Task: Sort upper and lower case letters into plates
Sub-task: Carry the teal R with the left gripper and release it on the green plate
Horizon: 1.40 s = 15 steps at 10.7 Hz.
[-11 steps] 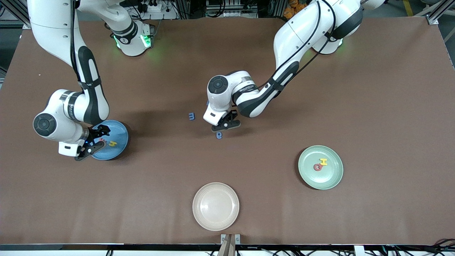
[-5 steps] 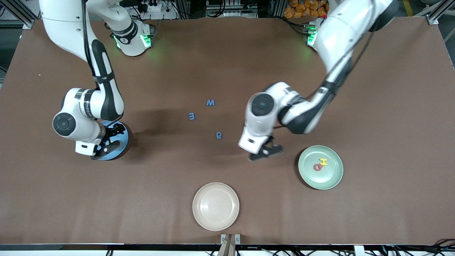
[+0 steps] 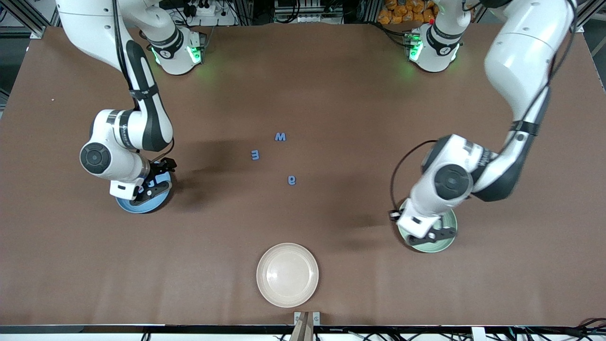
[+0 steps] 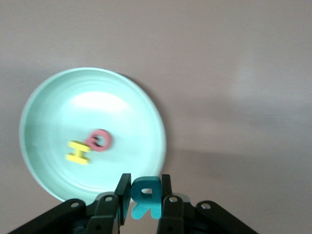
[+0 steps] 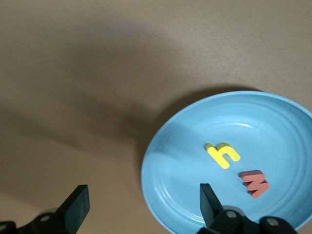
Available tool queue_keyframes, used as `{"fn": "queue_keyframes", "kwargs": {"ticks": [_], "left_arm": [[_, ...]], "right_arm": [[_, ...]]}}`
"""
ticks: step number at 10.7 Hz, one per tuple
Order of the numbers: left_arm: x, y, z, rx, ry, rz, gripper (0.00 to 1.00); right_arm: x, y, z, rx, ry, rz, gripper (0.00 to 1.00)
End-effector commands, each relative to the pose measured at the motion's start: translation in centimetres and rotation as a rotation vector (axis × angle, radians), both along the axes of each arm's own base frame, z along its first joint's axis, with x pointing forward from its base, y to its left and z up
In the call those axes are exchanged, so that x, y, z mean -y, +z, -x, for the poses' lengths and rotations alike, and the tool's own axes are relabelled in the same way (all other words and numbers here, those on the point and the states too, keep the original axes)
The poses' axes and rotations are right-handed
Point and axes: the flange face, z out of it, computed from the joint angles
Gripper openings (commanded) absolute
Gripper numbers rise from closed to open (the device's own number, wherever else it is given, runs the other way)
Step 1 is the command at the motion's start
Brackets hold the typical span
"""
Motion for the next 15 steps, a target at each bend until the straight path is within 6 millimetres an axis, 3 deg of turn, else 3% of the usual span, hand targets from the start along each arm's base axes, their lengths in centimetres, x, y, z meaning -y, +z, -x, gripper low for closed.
{"fn": "queue_keyframes", "kwargs": {"ticks": [1, 2, 3, 4, 6, 10, 12, 13, 15], "left_arm": [[-2.8, -2.9, 0.8, -0.067, -0.018, -0.011, 0.00], [-4.2, -3.4, 0.7, -0.076, -0.019, -0.016, 0.20], [-5.3, -3.3, 0.5, -0.078, -0.034, -0.015, 0.63], [-6.1, -2.8, 0.2, -0.072, -0.043, -0.015, 1.00], [-6.5, -0.8, -0.3, -0.038, -0.032, -0.017, 1.00], [-7.1, 9.2, 0.1, 0.066, -0.017, -0.063, 1.00], [-6.5, 12.6, 1.0, 0.085, -0.021, -0.088, 1.00], [-5.4, 13.5, 1.5, 0.089, -0.036, -0.081, 1.00], [-2.9, 14.9, 2.4, 0.087, -0.037, -0.016, 1.00]], "right_arm": [[-7.9, 1.8, 2.5, 0.017, -0.033, -0.012, 1.00], [-10.3, 1.6, 3.1, 0.015, -0.069, -0.013, 1.00], [-13.2, 1.4, 3.9, 0.014, -0.055, -0.022, 1.00], [-15.6, 1.1, 4.6, 0.020, -0.079, -0.023, 1.00], [-19.3, 0.1, 5.9, 0.043, -0.120, -0.025, 1.00], [-24.9, -2.8, 8.3, 0.088, -0.209, -0.019, 1.00], [-27.7, -3.6, 10.0, 0.115, -0.296, -0.020, 1.00], [-28.5, -3.9, 10.7, 0.117, -0.312, -0.012, 1.00], [-28.0, -5.3, 12.2, 0.148, -0.305, -0.033, 1.00]]}}
